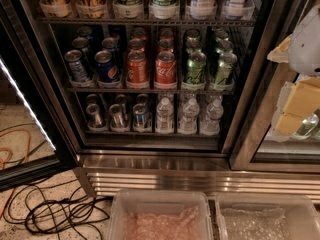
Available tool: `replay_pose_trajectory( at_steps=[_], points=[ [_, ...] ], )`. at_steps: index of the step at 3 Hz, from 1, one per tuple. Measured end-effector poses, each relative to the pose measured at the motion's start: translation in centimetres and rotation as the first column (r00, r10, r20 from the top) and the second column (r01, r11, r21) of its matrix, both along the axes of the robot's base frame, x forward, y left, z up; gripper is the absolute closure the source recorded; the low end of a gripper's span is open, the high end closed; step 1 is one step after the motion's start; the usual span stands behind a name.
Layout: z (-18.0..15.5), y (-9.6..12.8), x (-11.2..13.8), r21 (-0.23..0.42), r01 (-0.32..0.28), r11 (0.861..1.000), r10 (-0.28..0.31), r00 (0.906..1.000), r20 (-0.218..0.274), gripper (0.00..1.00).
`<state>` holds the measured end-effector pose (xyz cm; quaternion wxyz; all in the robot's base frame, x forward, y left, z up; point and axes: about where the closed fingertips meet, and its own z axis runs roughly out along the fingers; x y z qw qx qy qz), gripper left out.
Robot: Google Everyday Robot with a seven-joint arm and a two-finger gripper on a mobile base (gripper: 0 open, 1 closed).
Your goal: Pick 7up can from top shelf of fridge
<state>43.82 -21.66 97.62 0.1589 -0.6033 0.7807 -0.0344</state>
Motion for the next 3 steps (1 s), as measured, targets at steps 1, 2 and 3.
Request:
replay_pose_trajectory(
  at_steps=[1, 2, 3],
  points=[
    [0.0, 0.0, 0.0, 0.000, 0.000, 1.000, 0.000, 1.0000, 0.000, 0.00],
    [-0.2, 0.7, 0.2, -0.010, -0.049, 0.999, 0.049, 0.9988, -0.001, 0.00],
    [-0.6, 1.9, 0.3, -0.026, -0.090, 0.996, 0.089, 0.9955, -0.032, 0.00]
  ],
)
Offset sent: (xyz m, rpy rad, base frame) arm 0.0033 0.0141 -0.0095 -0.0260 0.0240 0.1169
